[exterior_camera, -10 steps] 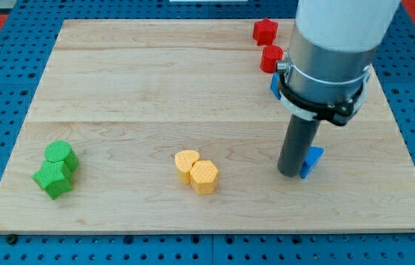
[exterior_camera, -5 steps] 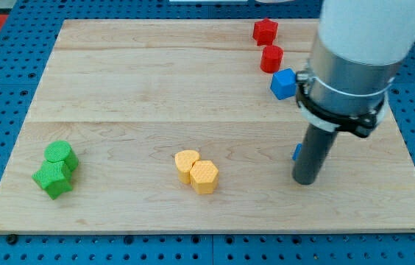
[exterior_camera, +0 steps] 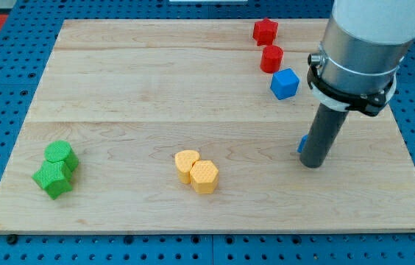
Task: Push the blue triangle towards the blue cube
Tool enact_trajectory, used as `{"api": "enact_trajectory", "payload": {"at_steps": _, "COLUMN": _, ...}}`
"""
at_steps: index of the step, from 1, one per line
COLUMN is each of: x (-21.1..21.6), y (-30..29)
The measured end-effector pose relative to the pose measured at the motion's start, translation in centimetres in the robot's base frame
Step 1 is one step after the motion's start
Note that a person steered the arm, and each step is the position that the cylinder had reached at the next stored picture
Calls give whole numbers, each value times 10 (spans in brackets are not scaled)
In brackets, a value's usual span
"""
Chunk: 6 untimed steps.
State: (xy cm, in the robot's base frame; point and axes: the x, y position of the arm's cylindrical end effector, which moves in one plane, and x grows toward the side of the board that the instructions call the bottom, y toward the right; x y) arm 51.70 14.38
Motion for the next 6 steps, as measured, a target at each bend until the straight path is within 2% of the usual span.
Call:
{"api": "enact_trajectory", "payload": {"at_steps": 2, "x": -20, "y": 10}}
{"api": "enact_trajectory", "payload": {"at_steps": 4, "x": -16, "y": 56}}
{"api": "enact_trajectory", "payload": {"at_steps": 6, "x": -16, "y": 24}}
